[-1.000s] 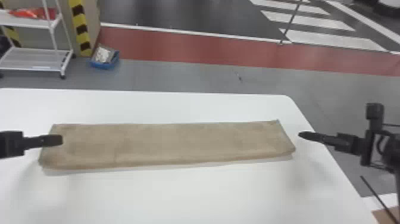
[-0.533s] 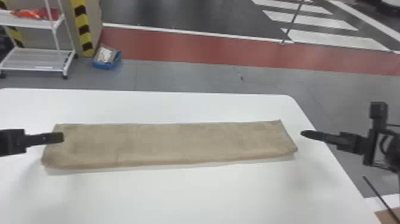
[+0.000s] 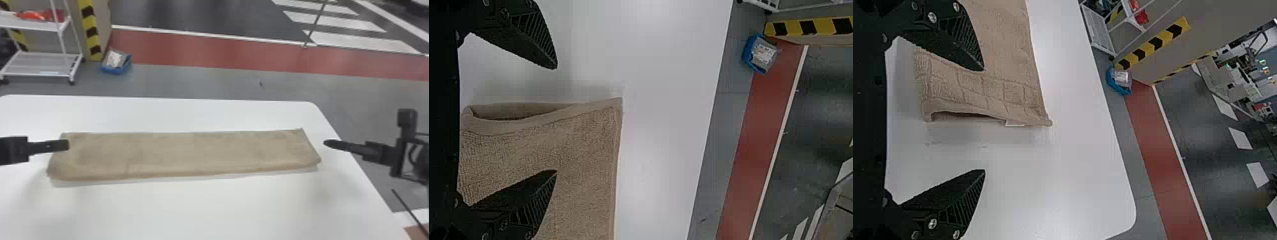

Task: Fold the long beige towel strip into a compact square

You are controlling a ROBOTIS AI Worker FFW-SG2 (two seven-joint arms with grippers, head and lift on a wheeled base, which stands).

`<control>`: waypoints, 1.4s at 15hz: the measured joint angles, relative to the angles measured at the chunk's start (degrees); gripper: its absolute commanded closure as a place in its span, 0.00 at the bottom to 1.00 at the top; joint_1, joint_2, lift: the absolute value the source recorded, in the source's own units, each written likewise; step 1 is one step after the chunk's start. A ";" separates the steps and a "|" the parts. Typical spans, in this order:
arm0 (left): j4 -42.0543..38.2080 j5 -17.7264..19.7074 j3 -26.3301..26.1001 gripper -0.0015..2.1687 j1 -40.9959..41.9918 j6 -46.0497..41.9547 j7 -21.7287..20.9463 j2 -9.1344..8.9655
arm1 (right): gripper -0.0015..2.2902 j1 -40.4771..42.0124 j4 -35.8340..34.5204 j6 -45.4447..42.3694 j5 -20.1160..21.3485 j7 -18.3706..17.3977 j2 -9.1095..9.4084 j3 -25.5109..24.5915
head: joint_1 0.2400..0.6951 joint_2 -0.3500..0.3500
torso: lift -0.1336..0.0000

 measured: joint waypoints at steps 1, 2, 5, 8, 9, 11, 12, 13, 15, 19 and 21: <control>0.04 -0.19 -0.19 0.07 -0.03 -0.20 -0.03 0.04 | 0.08 0.00 0.00 -0.21 0.12 -0.11 0.03 0.06 | 1.00 0.19 | 0.07; 0.09 -0.31 -0.34 0.07 -0.06 -0.33 -0.03 0.05 | 0.08 0.00 0.00 -0.37 0.21 -0.15 0.04 0.10 | 1.00 0.19 | 0.07; 0.27 -0.60 -0.55 0.09 -0.07 -0.60 -0.02 0.11 | 0.08 0.00 0.00 -1.00 0.25 -0.14 0.06 0.13 | 1.00 0.19 | 0.07; 2.03 -2.22 -1.34 0.09 -0.11 -3.38 0.09 0.18 | 0.08 0.26 -0.01 -1.27 0.25 -0.14 0.13 -0.02 | 1.00 0.20 | 0.07; 3.06 -3.13 -1.79 0.09 -0.18 -5.08 0.26 0.19 | 0.08 0.47 -0.16 -1.25 0.25 -0.14 0.13 -0.04 | 1.00 0.20 | 0.07; 4.97 -5.70 -3.16 0.09 -0.23 -7.81 0.89 0.17 | 0.08 0.97 -0.64 -1.17 0.21 -0.03 0.13 -0.08 | 1.00 0.21 | 0.07; 5.77 -7.05 -3.86 0.09 -0.22 -8.88 1.18 0.16 | 0.08 1.19 -0.87 -1.07 0.14 0.06 0.13 -0.12 | 1.00 0.21 | 0.07; 6.13 -8.11 -4.35 0.09 -0.04 -9.55 1.35 0.15 | 0.08 1.36 -1.01 -1.03 0.06 0.12 0.13 -0.17 | 1.00 0.22 | 0.07; 6.17 -8.97 -4.62 0.10 0.30 -9.92 1.05 0.23 | 0.08 1.48 -1.12 -0.83 -0.01 0.28 0.13 -0.35 | 1.00 0.22 | 0.07; 5.23 -8.97 -4.46 0.15 0.69 -8.59 -0.68 0.32 | 0.08 1.52 -2.10 0.15 0.07 0.37 0.13 -0.40 | 1.00 0.21 | 0.07; 5.09 -8.53 -4.30 0.15 0.73 -8.02 -1.60 0.22 | 0.08 1.59 -2.42 0.64 0.10 0.42 0.13 -0.33 | 1.00 0.21 | 0.07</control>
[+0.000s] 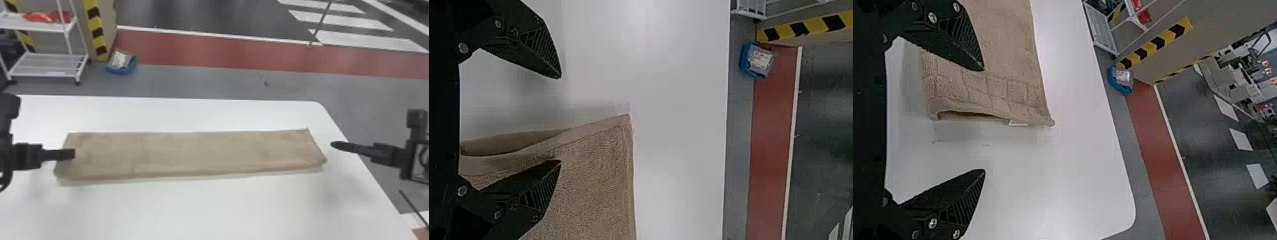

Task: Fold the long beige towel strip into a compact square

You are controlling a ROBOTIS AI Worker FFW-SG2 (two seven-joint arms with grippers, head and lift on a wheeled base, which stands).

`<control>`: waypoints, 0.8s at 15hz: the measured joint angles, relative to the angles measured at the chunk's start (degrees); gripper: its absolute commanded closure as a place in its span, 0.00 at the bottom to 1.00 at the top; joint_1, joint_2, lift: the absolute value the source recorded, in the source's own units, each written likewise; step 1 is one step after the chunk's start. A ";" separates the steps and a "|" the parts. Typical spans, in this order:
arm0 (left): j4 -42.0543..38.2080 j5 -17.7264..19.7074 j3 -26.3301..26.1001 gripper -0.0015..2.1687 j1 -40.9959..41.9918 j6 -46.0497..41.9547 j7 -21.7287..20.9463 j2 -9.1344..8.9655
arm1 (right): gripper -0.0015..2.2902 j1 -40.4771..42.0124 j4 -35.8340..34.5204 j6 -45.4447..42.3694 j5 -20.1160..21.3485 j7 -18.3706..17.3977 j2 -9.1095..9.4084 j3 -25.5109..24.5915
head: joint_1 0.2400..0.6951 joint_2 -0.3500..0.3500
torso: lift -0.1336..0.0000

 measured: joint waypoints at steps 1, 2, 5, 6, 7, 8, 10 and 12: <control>-0.01 0.15 0.04 0.15 -0.01 0.15 -0.11 -0.04 | 0.08 0.09 -0.13 0.17 0.00 0.04 0.00 0.00 | 1.00 0.20 | 0.07; -0.01 0.22 0.03 0.15 -0.05 0.23 -0.17 -0.06 | 0.08 0.18 -0.18 0.25 -0.01 0.05 0.00 -0.03 | 1.00 0.20 | 0.07; 0.21 0.24 -0.21 0.24 -0.42 0.26 -0.59 -0.12 | 0.08 0.34 -0.21 0.33 -0.16 0.13 0.00 -0.14 | 1.00 0.20 | 0.07; 0.32 0.21 -0.23 0.24 -0.57 0.26 -0.84 -0.14 | 0.08 0.38 -0.21 0.40 -0.23 0.14 0.00 -0.15 | 1.00 0.19 | 0.07; 0.41 0.18 -0.29 0.24 -0.75 0.34 -0.97 -0.15 | 0.08 0.41 -0.21 0.45 -0.27 0.14 0.00 -0.15 | 1.00 0.19 | 0.07; 0.46 0.17 -0.34 0.24 -0.84 0.51 -0.96 -0.17 | 0.08 0.43 -0.21 0.46 -0.29 0.16 0.00 -0.15 | 1.00 0.19 | 0.07; 0.50 0.16 -0.44 0.24 -0.99 0.99 -0.79 -0.29 | 0.08 0.57 -0.27 0.46 -0.39 0.23 0.00 -0.18 | 1.00 0.19 | 0.07; 0.61 -0.05 -0.85 0.24 -1.17 1.30 -0.86 -0.30 | 0.08 0.74 -0.29 0.46 -0.51 0.24 0.00 -0.34 | 1.00 0.19 | 0.07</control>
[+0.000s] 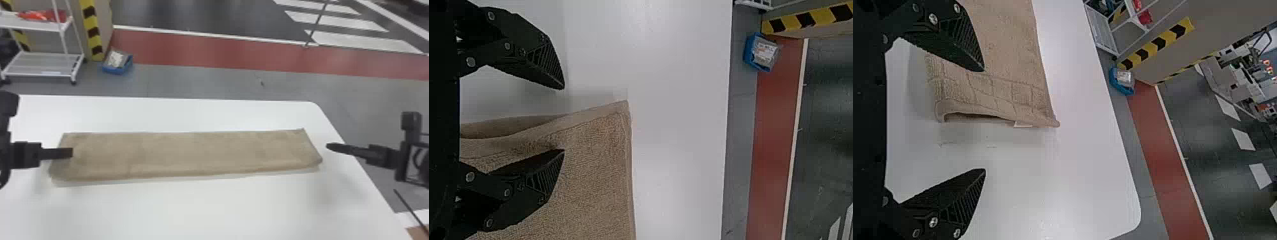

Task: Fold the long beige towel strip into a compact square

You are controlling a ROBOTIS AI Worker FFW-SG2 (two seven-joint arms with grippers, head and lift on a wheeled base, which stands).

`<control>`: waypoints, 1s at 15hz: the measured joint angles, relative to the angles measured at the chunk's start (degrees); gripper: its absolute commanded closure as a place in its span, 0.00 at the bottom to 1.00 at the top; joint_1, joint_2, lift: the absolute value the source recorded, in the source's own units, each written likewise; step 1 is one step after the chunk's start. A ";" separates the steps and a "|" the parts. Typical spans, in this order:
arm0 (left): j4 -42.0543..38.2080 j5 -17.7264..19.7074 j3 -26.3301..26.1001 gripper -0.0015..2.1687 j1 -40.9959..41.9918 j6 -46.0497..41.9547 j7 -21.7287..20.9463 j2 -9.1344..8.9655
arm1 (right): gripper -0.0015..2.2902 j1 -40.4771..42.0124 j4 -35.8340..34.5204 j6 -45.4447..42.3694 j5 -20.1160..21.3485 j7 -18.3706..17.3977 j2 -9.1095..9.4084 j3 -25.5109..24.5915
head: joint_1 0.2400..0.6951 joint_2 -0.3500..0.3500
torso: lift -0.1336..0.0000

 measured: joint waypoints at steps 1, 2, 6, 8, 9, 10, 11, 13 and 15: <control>0.10 -0.18 -0.34 0.24 -0.03 0.09 0.00 0.02 | 0.08 0.07 0.00 -0.03 -0.03 0.03 0.00 -0.18 | 1.00 0.18 | 0.07; 0.24 -0.37 -0.62 0.32 -0.05 0.15 0.03 0.02 | 0.08 0.14 -0.01 -0.07 -0.04 0.13 -0.01 -0.37 | 1.00 0.18 | 0.07; 0.40 -0.57 -0.96 0.61 -0.45 1.67 -0.38 0.12 | 0.08 0.33 -0.01 -0.02 -0.16 0.31 -0.09 -0.69 | 1.00 0.17 | 0.07; 0.17 -0.44 -0.86 0.66 -0.58 2.93 -0.49 0.14 | 0.08 0.39 -0.06 -0.02 -0.21 0.34 -0.09 -0.70 | 1.00 0.17 | 0.07; -0.11 -0.15 -0.68 0.75 -0.59 3.89 -0.82 0.18 | 0.08 0.40 -0.08 -0.02 -0.22 0.34 -0.09 -0.70 | 1.00 0.17 | 0.07; -0.74 0.68 -0.28 0.77 -0.60 5.57 -1.38 0.22 | 0.08 0.40 -0.11 -0.02 -0.22 0.34 -0.08 -0.70 | 1.00 0.17 | 0.07; -1.34 1.95 0.28 0.77 -0.63 7.16 -1.58 0.22 | 0.08 0.40 -0.28 -0.02 -0.22 0.34 -0.07 -0.68 | 1.00 0.16 | 0.07; -2.51 5.72 2.24 0.77 -1.18 10.86 -1.75 0.12 | 0.08 0.40 -0.67 0.08 -0.38 0.34 0.08 -0.68 | 1.00 0.15 | 0.07; -3.12 7.98 3.54 0.77 -1.99 13.41 -1.78 0.01 | 0.08 0.48 -1.12 0.41 -0.47 0.40 0.37 -0.68 | 1.00 0.14 | 0.07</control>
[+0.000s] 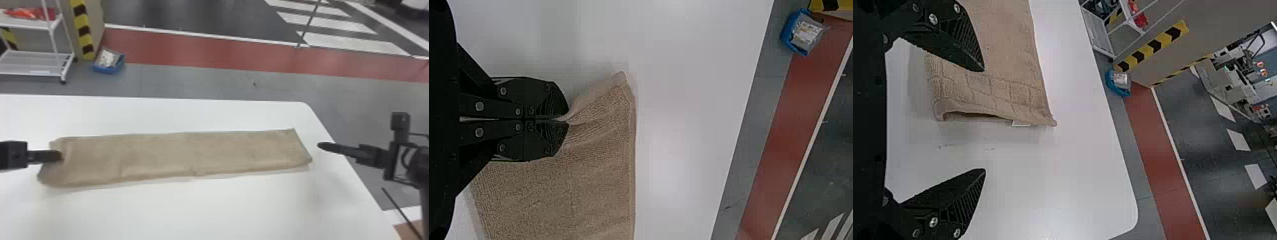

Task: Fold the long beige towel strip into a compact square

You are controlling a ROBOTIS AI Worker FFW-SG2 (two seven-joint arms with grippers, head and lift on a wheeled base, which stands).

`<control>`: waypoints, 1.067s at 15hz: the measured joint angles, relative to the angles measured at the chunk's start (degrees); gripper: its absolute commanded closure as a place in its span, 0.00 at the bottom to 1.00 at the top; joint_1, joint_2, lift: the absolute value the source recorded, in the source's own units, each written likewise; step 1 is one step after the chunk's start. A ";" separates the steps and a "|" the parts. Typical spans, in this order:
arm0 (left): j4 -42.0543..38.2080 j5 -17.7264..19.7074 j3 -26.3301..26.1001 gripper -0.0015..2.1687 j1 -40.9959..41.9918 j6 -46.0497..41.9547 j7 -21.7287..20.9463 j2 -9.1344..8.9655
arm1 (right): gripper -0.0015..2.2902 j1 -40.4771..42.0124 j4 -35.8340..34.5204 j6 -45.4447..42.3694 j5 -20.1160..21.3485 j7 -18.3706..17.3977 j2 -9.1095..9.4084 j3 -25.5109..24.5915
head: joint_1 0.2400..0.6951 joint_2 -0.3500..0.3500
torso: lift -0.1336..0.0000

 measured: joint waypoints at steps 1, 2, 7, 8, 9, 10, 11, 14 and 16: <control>-0.24 0.95 0.56 0.77 -0.34 0.82 0.00 -0.10 | 0.08 0.06 -0.37 0.22 -0.01 0.03 0.19 0.02 | 1.00 0.14 | 0.07; -0.44 2.10 1.17 0.77 -0.76 1.53 0.05 -0.18 | 0.08 0.26 -0.98 0.59 -0.08 0.07 0.45 0.05 | 1.00 0.14 | 0.07; -0.67 11.94 6.03 0.77 -3.34 6.05 0.77 -0.78 | 0.08 2.64 -7.61 3.67 -1.12 0.48 4.63 0.31 | 1.00 0.17 | 0.07; -0.66 14.85 7.54 0.77 -4.09 6.23 1.23 -1.20 | 0.08 3.17 -9.46 3.98 -1.18 0.48 6.47 0.36 | 1.00 0.18 | 0.07; -0.60 16.89 8.58 0.77 -4.75 6.29 1.54 -1.65 | 0.09 3.57 -11.07 4.27 -1.26 0.56 8.22 0.40 | 1.00 0.21 | 0.07; -0.45 18.81 9.66 0.77 -5.50 6.32 1.68 -2.33 | 0.09 3.98 -13.05 4.53 -1.43 0.82 10.36 0.51 | 1.00 0.23 | 0.07; -0.13 20.71 10.72 0.77 -6.26 6.32 1.77 -3.06 | 0.10 4.42 -15.00 4.63 -1.74 1.01 12.53 0.79 | 1.00 0.25 | 0.07; 2.90 27.48 14.26 0.77 -8.31 6.33 2.36 -4.65 | 0.47 6.00 -19.56 4.57 -3.40 1.10 17.81 4.00 | 1.00 0.33 | 0.07; 5.92 32.01 16.23 0.77 -9.46 6.33 2.47 -5.43 | 0.82 6.47 -20.80 3.20 -3.43 0.79 20.97 8.13 | 1.00 0.38 | 0.07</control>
